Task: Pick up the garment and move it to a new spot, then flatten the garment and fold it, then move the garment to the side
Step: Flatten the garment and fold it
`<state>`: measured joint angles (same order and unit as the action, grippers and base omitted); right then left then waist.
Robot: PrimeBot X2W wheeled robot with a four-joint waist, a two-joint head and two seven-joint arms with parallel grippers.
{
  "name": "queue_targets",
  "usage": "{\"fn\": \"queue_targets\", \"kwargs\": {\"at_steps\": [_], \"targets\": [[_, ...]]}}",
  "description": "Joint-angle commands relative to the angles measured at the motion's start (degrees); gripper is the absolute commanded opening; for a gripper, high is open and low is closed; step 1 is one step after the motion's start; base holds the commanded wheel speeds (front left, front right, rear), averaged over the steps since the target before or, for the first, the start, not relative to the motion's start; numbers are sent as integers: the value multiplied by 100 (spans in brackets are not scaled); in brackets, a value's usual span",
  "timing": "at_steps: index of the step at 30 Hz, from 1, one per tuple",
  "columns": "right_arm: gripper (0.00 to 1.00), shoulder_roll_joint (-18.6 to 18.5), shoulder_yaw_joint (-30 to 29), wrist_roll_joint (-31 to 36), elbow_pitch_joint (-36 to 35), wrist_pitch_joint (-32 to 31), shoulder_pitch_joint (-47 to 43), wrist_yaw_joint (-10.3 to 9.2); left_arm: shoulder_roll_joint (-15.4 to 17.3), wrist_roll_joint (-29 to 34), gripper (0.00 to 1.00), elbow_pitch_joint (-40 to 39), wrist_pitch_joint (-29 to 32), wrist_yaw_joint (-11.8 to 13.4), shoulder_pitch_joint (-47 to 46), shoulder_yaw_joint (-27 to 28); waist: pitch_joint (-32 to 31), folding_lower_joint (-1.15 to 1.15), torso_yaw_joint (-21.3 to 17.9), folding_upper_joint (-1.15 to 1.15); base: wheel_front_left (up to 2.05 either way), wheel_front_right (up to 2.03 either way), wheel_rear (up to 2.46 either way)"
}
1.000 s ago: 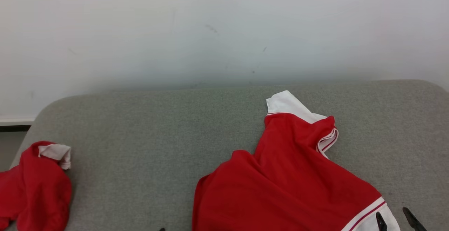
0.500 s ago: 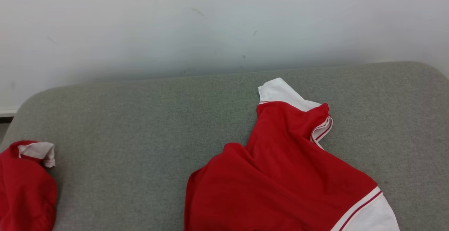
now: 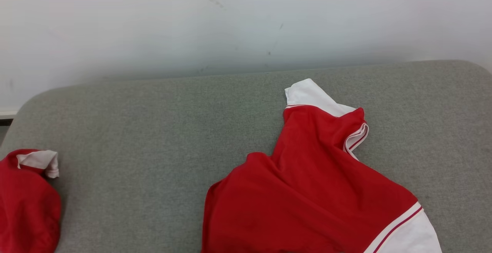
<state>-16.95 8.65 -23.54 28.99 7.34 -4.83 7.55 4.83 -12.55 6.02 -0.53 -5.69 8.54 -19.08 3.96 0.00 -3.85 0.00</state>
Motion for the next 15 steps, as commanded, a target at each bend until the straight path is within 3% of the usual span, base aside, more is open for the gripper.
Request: {"fn": "queue_targets", "kwargs": {"at_steps": [1, 15], "targets": [[100, -36, 18, -31, 53, 34, 49, -13, 56, -53, 100, 31, 16, 4, -60, -3, 2, 0, 8, 0, 0, 0, 0], [100, -113, 451, -270, 521, 298, 380, -13, 55, -100, 100, 270, -26, 124, -174, -15, 50, 0, 44, 0, 0, 0, 0]]}}
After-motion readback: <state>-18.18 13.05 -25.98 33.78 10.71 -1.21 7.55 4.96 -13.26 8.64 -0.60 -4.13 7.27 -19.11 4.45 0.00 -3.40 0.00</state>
